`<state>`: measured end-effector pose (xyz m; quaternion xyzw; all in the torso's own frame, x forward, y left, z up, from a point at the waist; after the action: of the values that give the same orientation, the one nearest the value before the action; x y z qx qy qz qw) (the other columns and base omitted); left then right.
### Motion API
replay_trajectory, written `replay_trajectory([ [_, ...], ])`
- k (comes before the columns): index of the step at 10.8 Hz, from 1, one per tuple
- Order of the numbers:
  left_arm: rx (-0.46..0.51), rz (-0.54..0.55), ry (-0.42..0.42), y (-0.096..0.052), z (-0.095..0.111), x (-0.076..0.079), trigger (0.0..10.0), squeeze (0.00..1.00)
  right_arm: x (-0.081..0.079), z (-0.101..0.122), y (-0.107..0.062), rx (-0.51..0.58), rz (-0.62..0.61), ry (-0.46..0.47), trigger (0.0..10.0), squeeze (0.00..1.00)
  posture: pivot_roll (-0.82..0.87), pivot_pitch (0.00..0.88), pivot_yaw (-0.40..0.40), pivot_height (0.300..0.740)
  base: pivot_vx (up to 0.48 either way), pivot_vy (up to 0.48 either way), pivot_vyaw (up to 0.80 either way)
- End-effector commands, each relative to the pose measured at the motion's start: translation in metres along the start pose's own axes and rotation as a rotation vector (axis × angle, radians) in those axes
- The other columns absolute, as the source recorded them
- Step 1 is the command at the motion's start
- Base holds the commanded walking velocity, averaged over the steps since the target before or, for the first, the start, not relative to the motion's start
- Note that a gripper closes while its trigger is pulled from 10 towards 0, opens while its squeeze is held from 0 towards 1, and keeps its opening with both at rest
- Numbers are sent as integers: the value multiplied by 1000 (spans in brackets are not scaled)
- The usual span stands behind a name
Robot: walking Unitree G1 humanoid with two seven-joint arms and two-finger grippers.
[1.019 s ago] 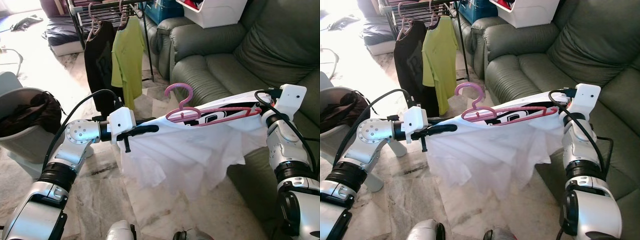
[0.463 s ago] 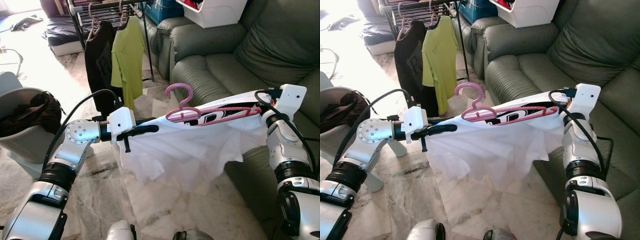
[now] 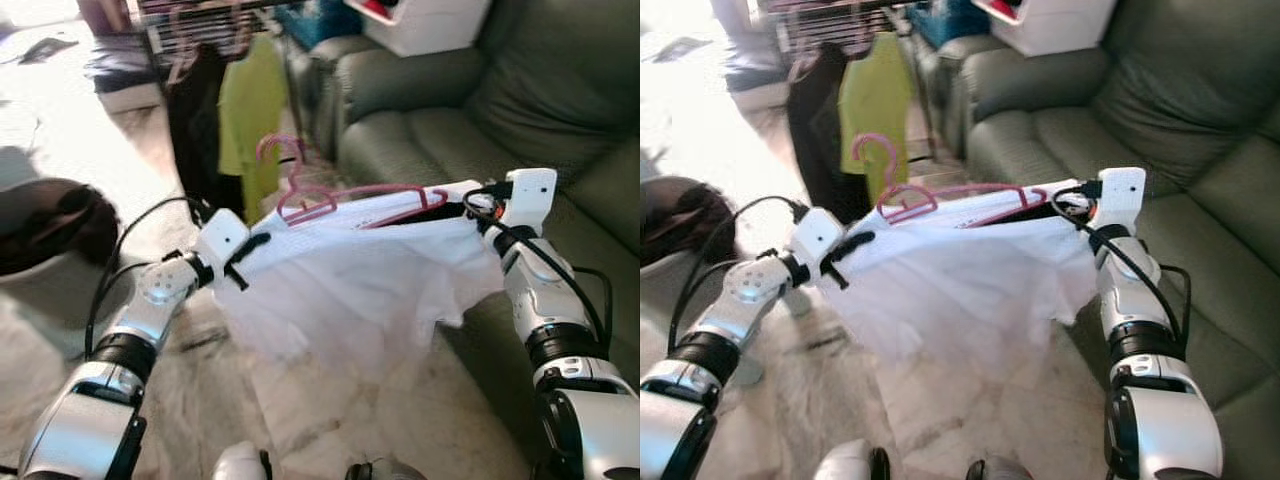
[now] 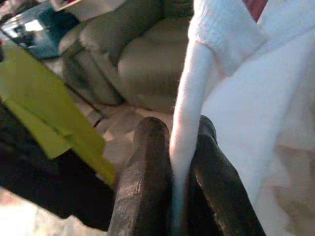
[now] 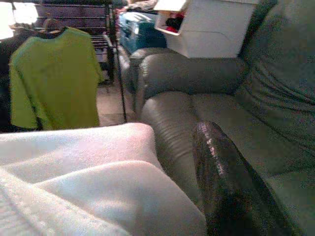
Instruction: Hang hanger
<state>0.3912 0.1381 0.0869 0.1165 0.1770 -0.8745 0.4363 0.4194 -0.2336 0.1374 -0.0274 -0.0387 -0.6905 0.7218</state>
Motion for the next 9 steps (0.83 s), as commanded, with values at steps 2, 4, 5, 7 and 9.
replay_trajectory([
  [2,-13,100,-2,-8,-9,-16,0,0,9,21,2,60,-27,-26,0,0,-43,0,-37,740,0,0,0],
  [4,54,16,96,-1,3,9,0,0,3,24,15,38,-74,-8,0,0,-52,0,-34,740,0,0,0],
  [5,103,-5,159,2,10,21,0,0,-8,36,25,53,-113,22,0,0,-54,0,-38,740,0,0,0],
  [7,146,-1,207,3,15,32,0,0,-27,50,36,78,-135,51,0,0,-46,0,-41,740,0,0,0],
  [9,73,48,174,8,0,37,0,0,-55,58,43,95,-72,68,0,0,-38,0,-47,740,0,0,0],
])
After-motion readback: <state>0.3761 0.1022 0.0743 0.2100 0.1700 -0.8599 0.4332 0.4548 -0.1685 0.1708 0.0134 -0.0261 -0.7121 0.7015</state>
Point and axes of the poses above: a point about 5 cm out from each wrist's last joint towards the gripper, its own y axis pointing out of the wrist towards the gripper, its own z axis along the axis of the wrist's last joint, x = y × z, the point moved 6 cm from there along y, pointing out of the wrist towards the gripper, and after that the axes turned 3 degrees about -y, right-handed, at the moved point
